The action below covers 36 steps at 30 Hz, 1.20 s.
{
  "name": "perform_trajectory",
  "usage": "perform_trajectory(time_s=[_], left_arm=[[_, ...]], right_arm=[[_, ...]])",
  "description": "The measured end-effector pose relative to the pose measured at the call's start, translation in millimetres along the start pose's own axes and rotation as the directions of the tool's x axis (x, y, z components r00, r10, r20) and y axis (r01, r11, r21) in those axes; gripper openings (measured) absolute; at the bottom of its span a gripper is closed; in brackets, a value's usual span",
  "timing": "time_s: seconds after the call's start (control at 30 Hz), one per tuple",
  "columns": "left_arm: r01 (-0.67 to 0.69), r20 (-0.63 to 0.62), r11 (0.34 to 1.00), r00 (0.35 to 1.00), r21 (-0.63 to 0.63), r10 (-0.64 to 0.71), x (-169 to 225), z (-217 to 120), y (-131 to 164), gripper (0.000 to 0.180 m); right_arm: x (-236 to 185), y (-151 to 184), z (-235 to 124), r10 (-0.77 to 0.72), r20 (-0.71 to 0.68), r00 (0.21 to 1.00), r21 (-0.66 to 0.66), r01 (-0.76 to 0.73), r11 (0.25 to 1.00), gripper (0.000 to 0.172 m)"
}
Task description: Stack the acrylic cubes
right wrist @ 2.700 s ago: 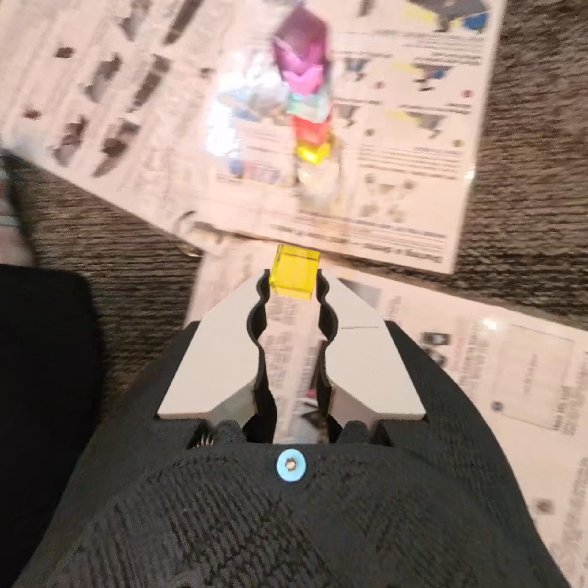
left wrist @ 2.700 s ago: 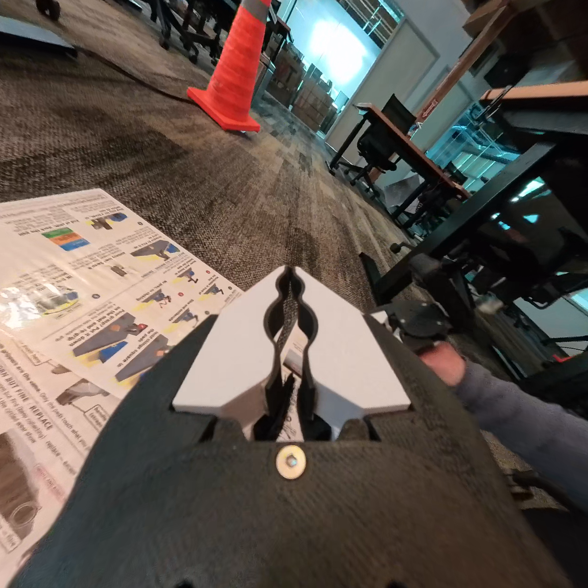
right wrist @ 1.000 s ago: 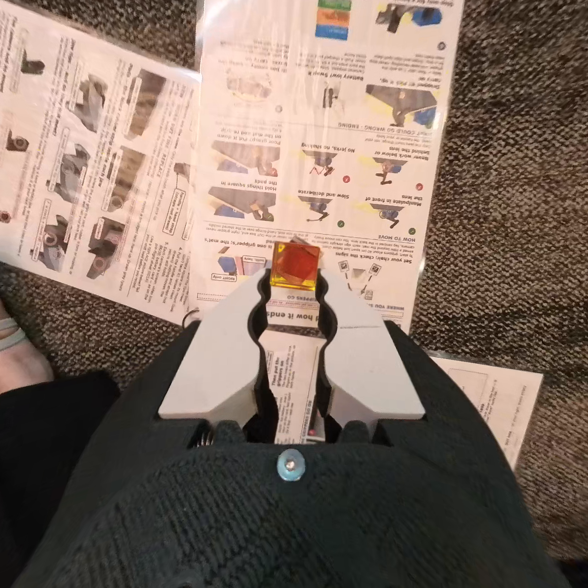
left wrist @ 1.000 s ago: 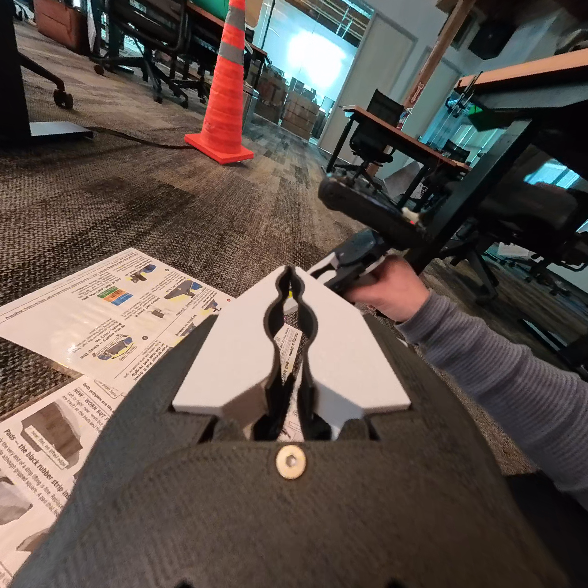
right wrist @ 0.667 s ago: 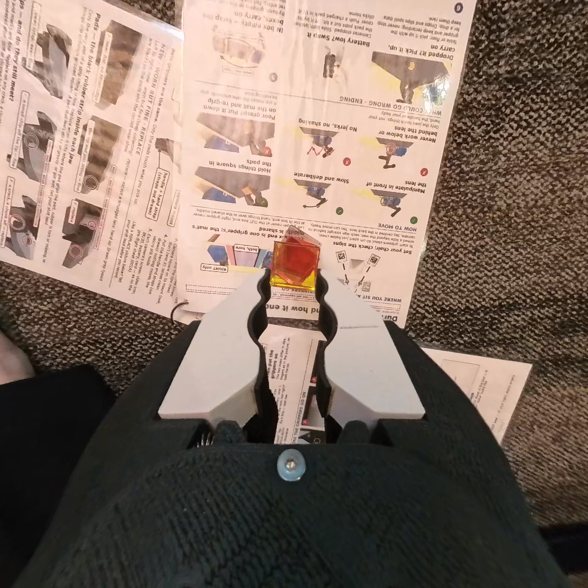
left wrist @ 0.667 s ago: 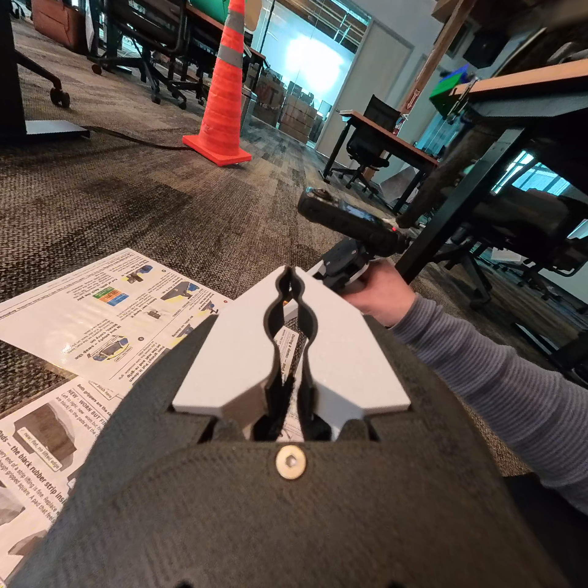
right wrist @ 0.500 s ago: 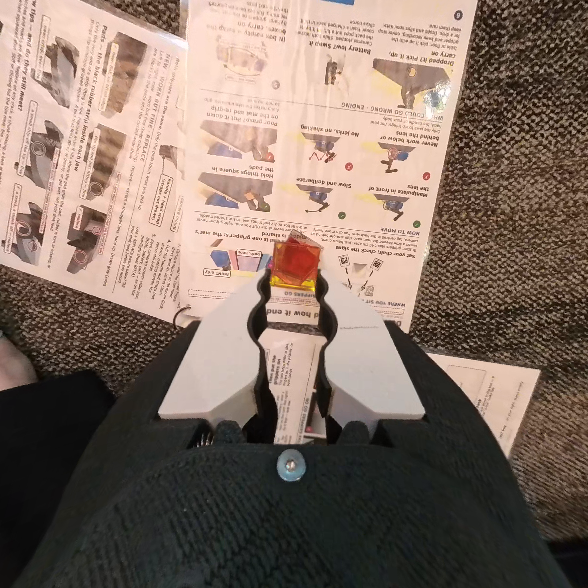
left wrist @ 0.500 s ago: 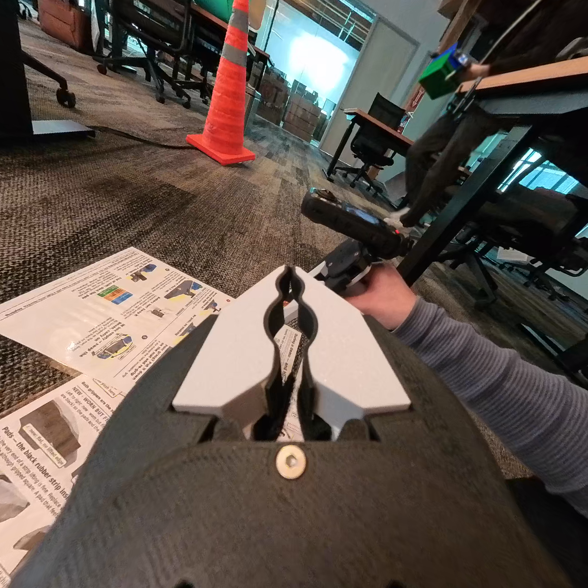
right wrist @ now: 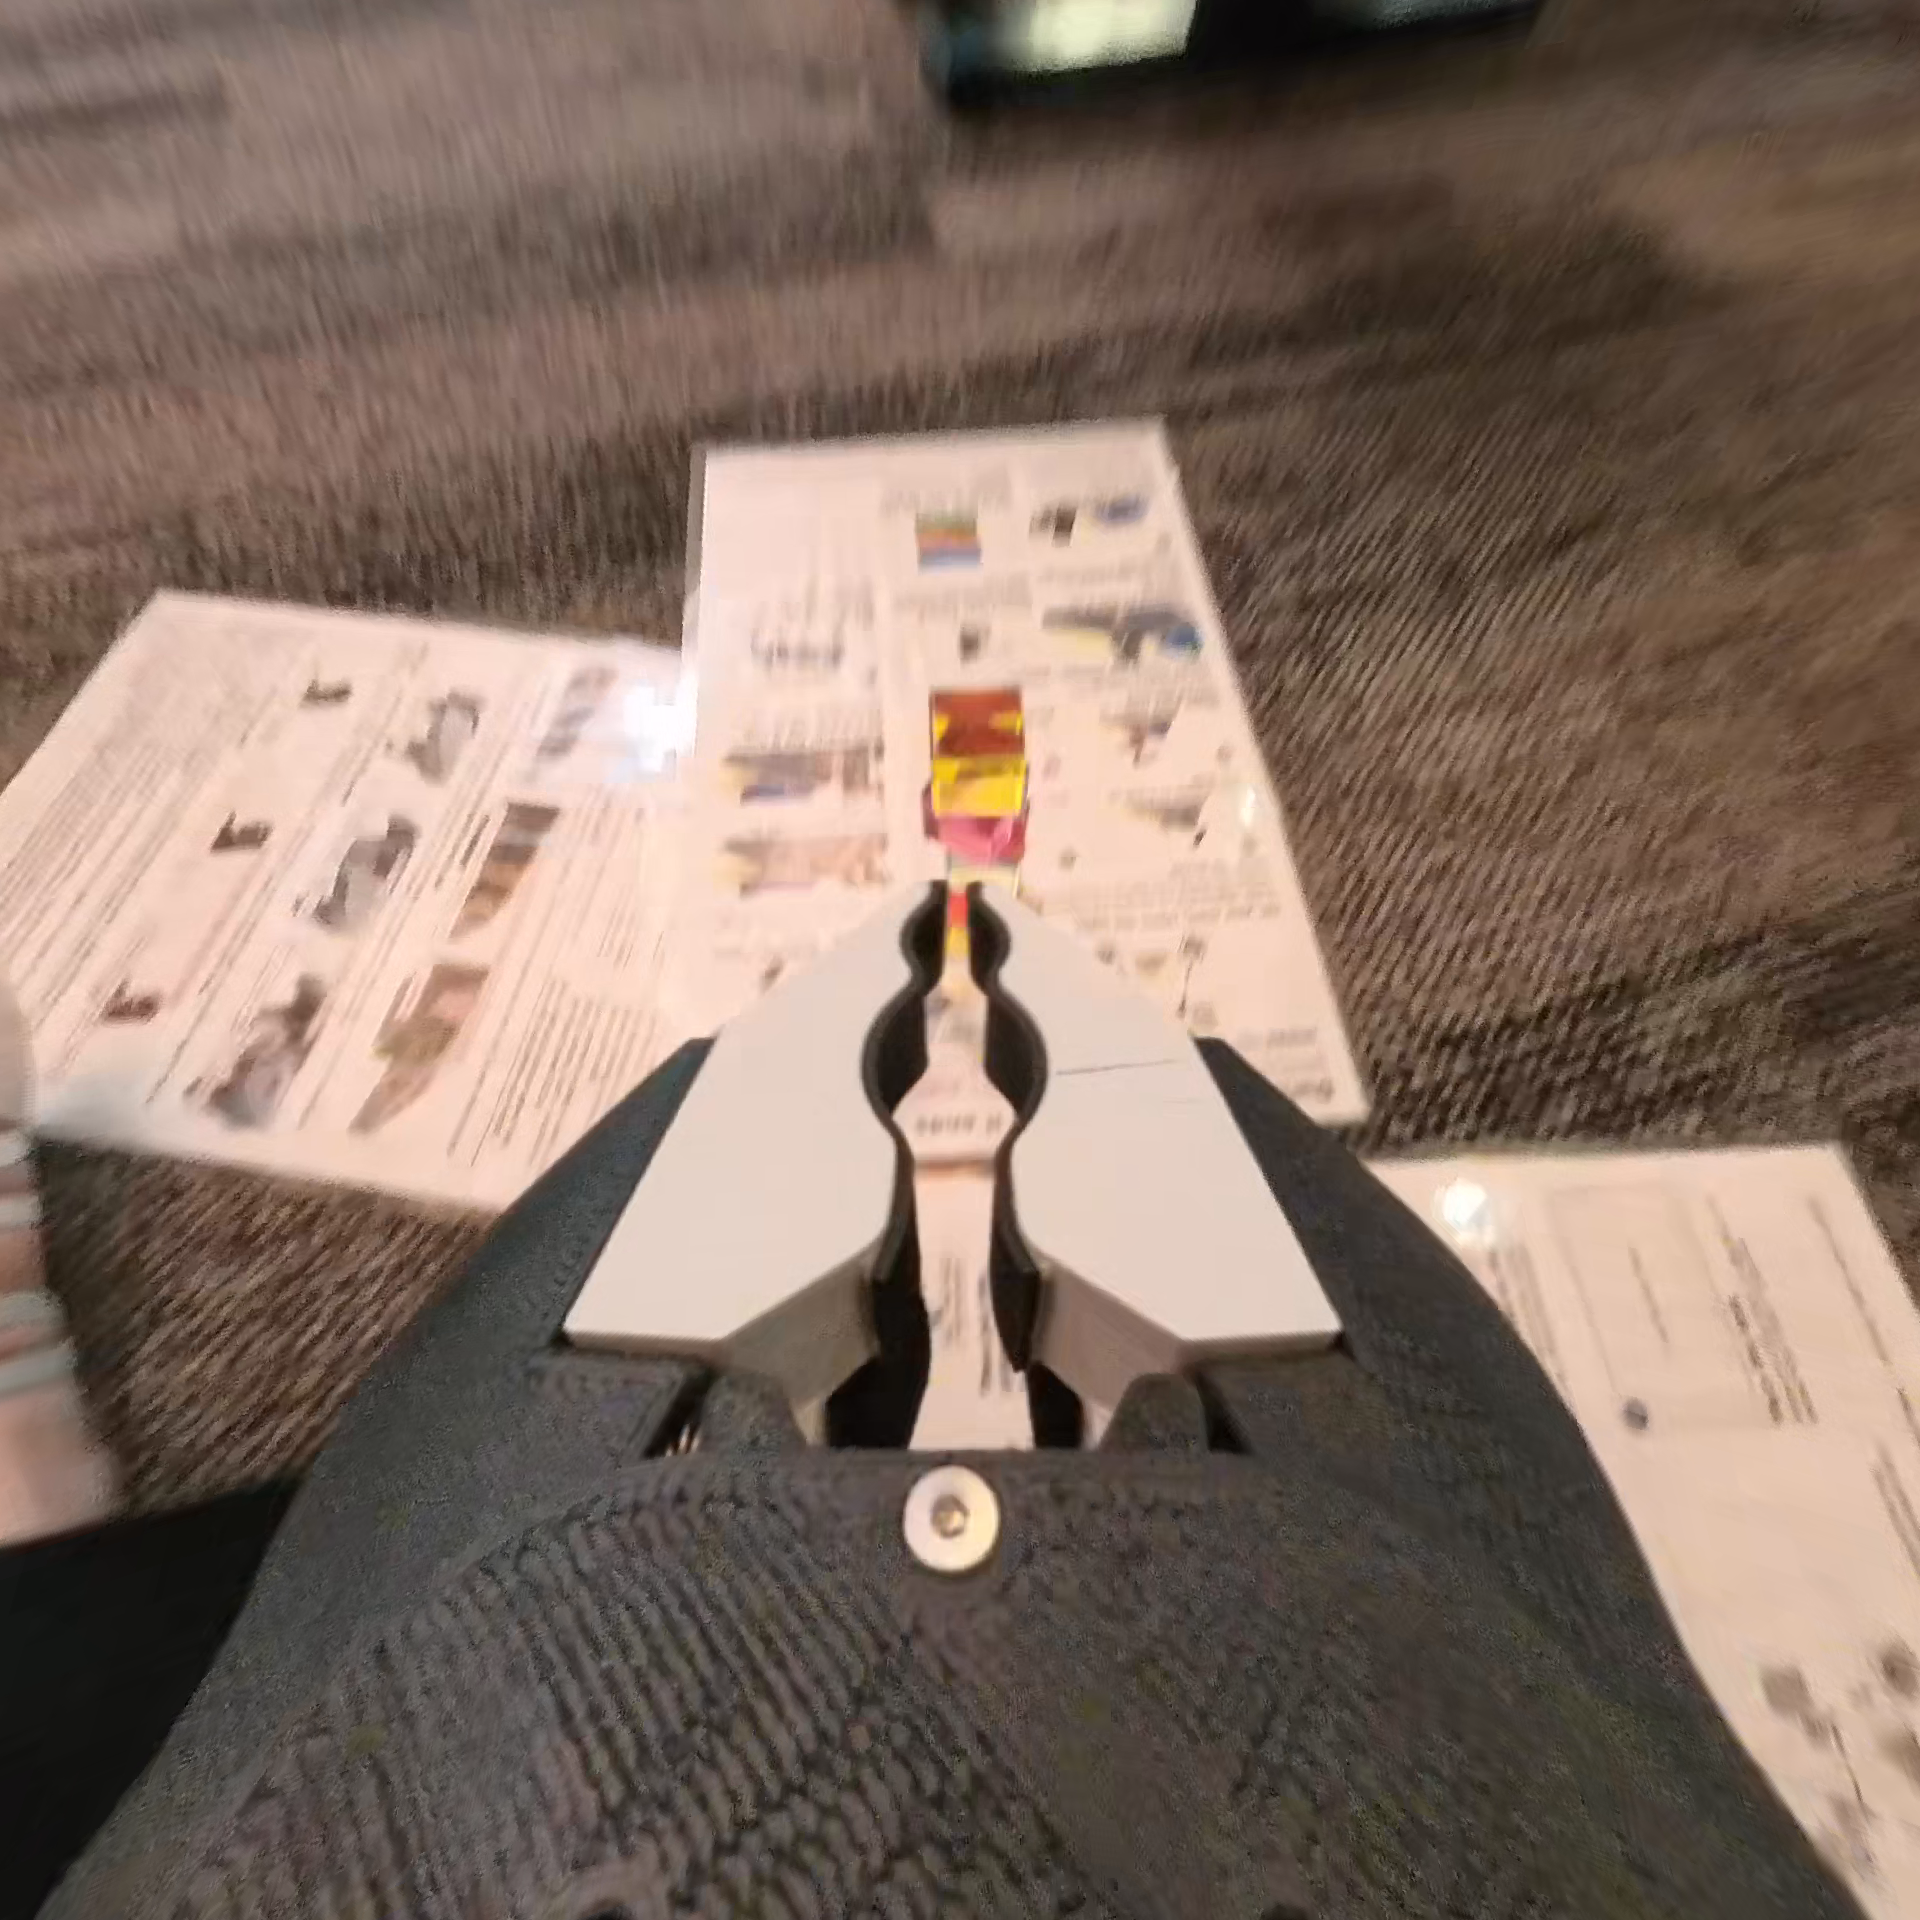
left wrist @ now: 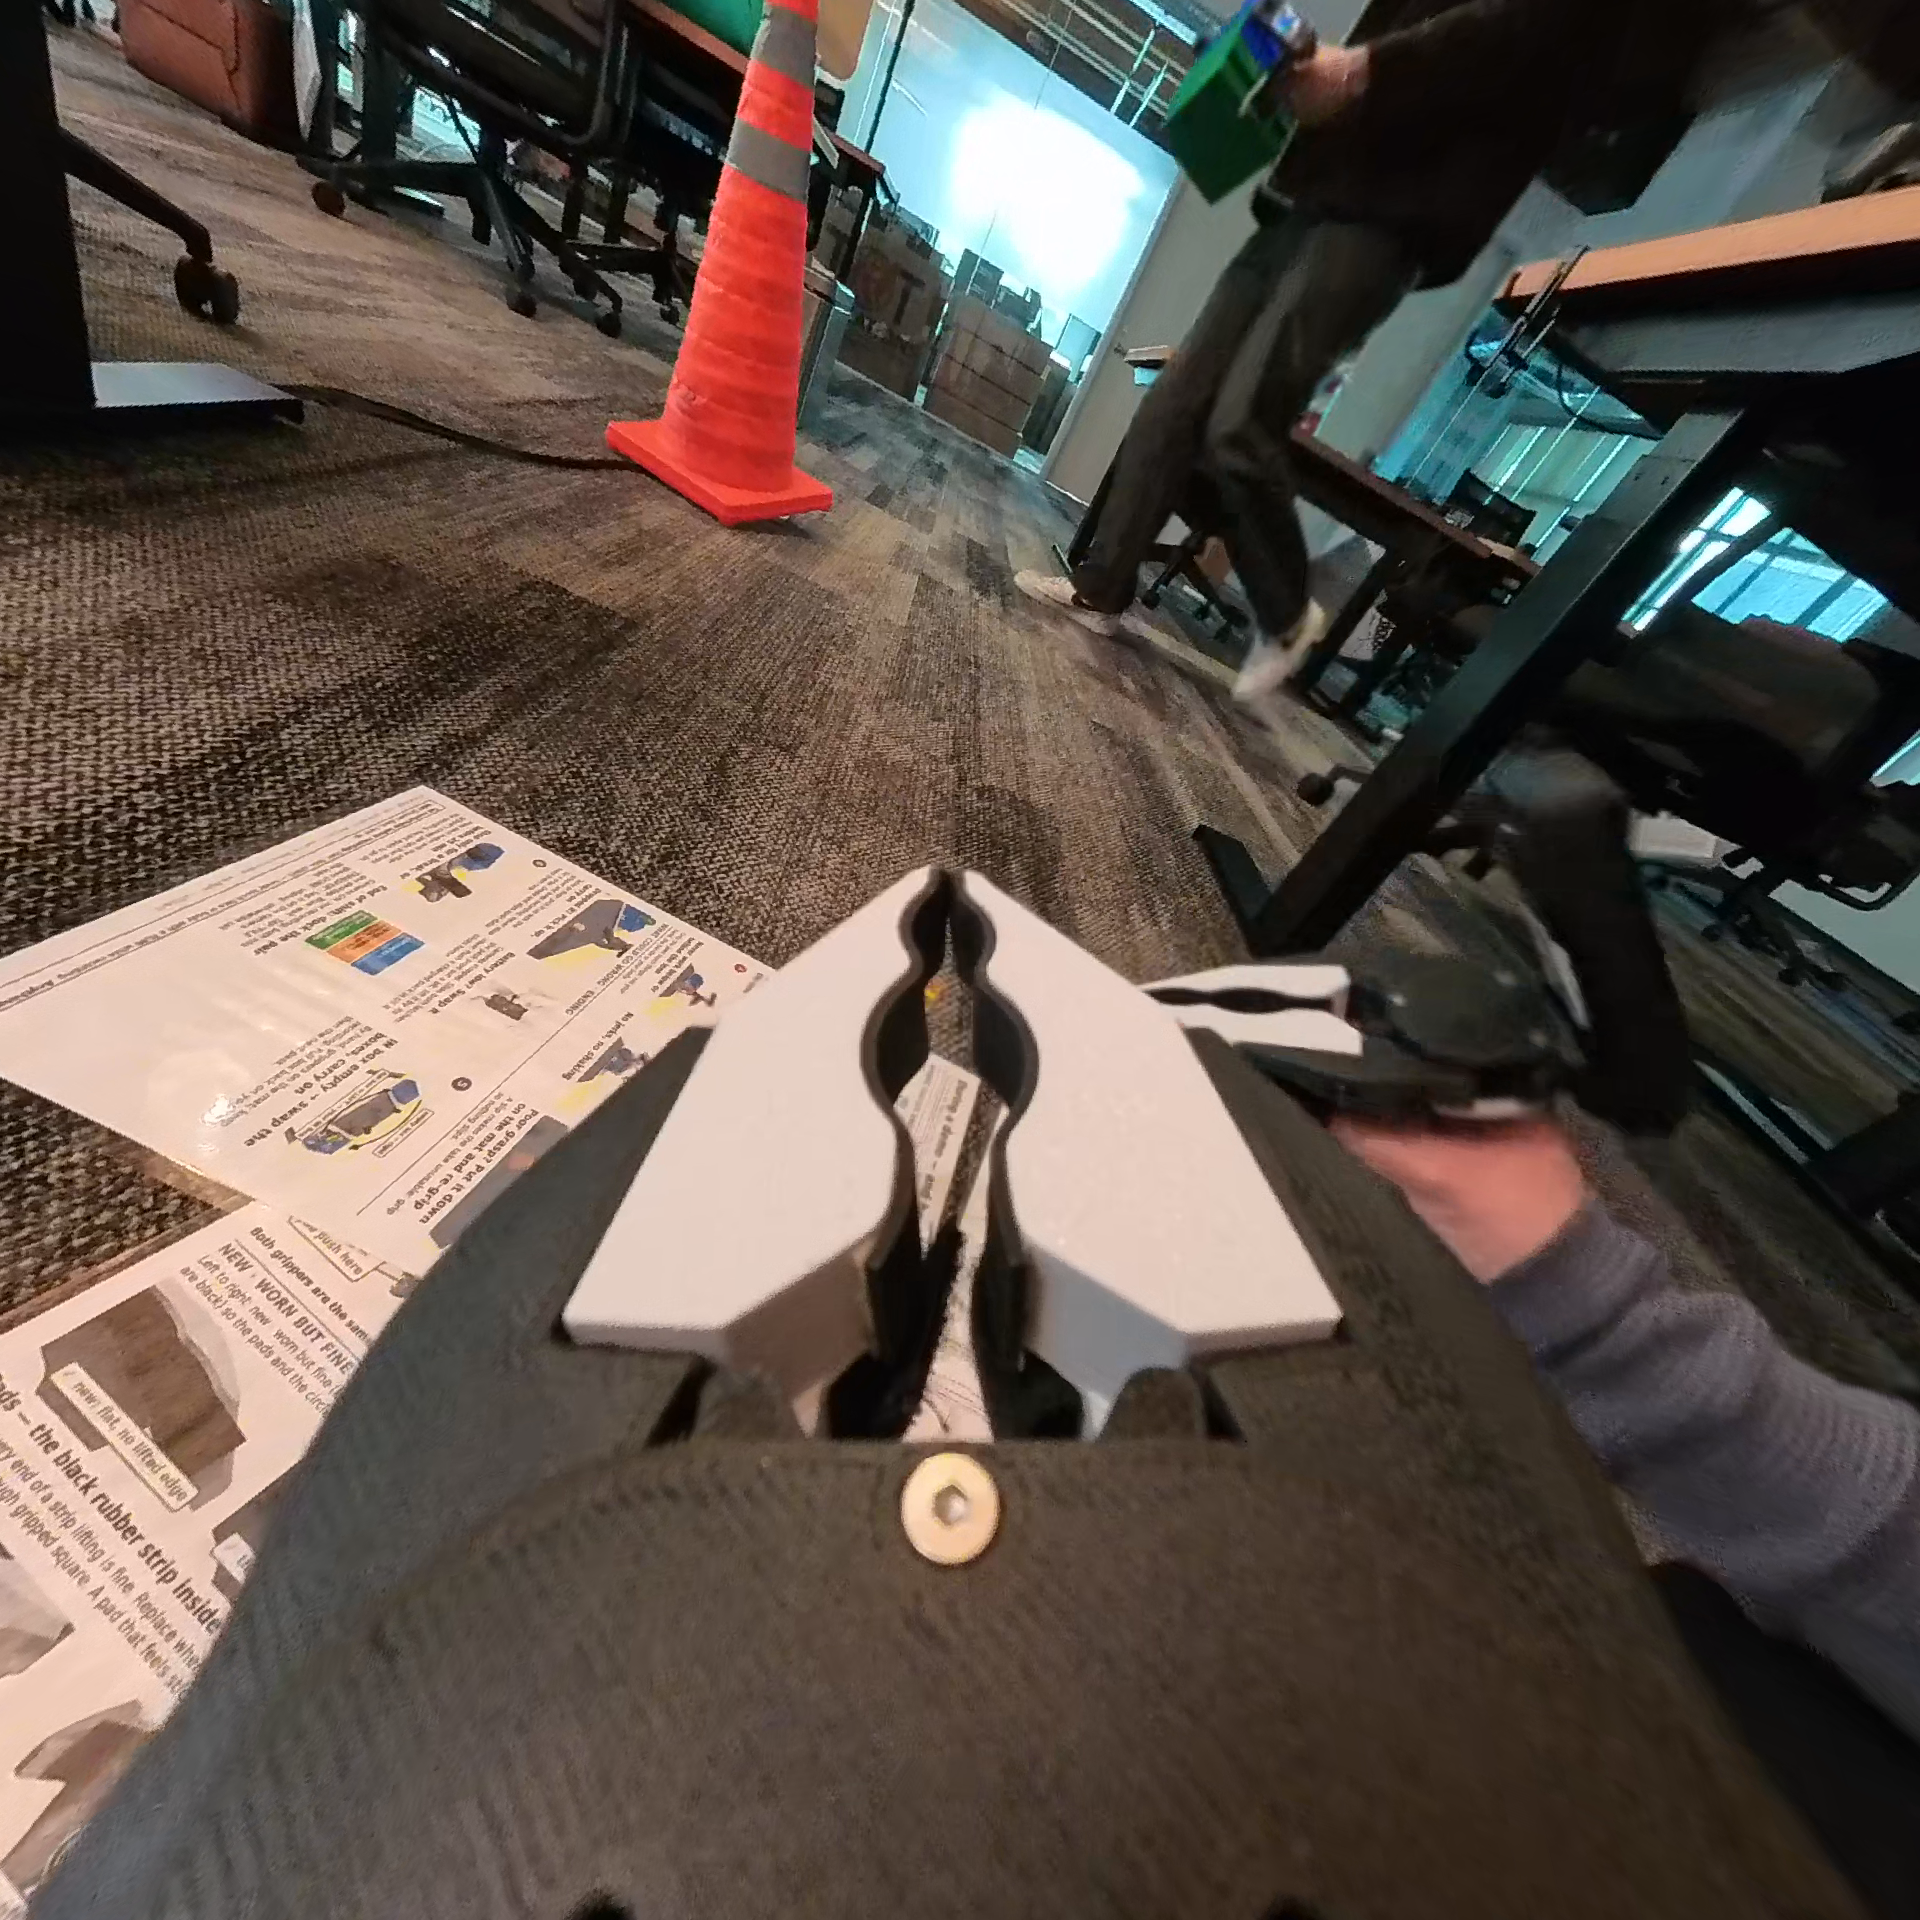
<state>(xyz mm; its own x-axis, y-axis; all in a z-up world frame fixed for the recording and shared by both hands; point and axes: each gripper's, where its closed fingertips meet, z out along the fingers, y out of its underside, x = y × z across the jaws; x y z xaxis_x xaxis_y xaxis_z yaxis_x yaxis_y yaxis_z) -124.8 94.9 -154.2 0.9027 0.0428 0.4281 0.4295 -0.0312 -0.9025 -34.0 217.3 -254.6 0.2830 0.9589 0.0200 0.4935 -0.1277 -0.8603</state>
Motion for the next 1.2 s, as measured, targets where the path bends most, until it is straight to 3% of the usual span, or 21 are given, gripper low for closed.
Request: perform_trajectory(time_s=[0.07,0.13,0.27,0.5,0.6,0.73,0.87,1.0,1.1,1.2], left_arm=[[-0.008,0.033,1.0,0.999,-0.005,0.008,-4,0,4,0.0],[-0.049,0.095,0.998,0.994,-0.036,0.052,-11,1,13,0.0],[-0.158,0.13,0.982,0.977,-0.101,0.171,-13,7,37,0.0],[-0.2,0.036,0.951,0.976,-0.237,0.214,3,26,83,0.0],[-0.205,0.035,0.948,0.975,-0.243,0.22,3,26,86,0.0],[-0.169,0.047,0.959,0.982,-0.228,0.184,-1,25,84,0.0],[-0.148,0.054,0.962,0.985,-0.228,0.164,-4,25,85,0.0],[-0.166,0.045,0.958,0.982,-0.234,0.181,-2,26,86,0.0],[-0.178,0.039,0.954,0.98,-0.24,0.193,1,26,88,0.0],[-0.178,0.035,0.952,0.981,-0.249,0.193,1,27,91,0.0]], right_arm=[[-5,-17,-3,-0.09,-0.02,0.996,0.186,0.093,0.978,0.0],[-12,-24,4,-0.148,-0.009,0.989,0.23,0.146,0.962,0.0],[-24,-9,26,-0.196,0.015,0.98,0.198,0.189,0.962,0.0],[-15,40,62,-0.331,-0.053,0.942,-0.008,0.331,0.944,0.0],[0,44,63,-0.278,-0.107,0.955,-0.008,0.279,0.96,0.0],[8,40,58,-0.041,-0.037,0.998,0.068,0.043,0.997,0.0],[18,13,41,0.173,0.04,0.984,0.192,-0.178,0.965,0.0],[31,-49,-7,0.209,0.101,0.973,0.475,-0.231,0.849,0.0],[49,-76,-44,0.146,-0.083,0.986,0.622,-0.063,0.78,0.0],[56,-83,-54,0.012,-0.313,0.95,0.581,0.182,0.793,0.0]])
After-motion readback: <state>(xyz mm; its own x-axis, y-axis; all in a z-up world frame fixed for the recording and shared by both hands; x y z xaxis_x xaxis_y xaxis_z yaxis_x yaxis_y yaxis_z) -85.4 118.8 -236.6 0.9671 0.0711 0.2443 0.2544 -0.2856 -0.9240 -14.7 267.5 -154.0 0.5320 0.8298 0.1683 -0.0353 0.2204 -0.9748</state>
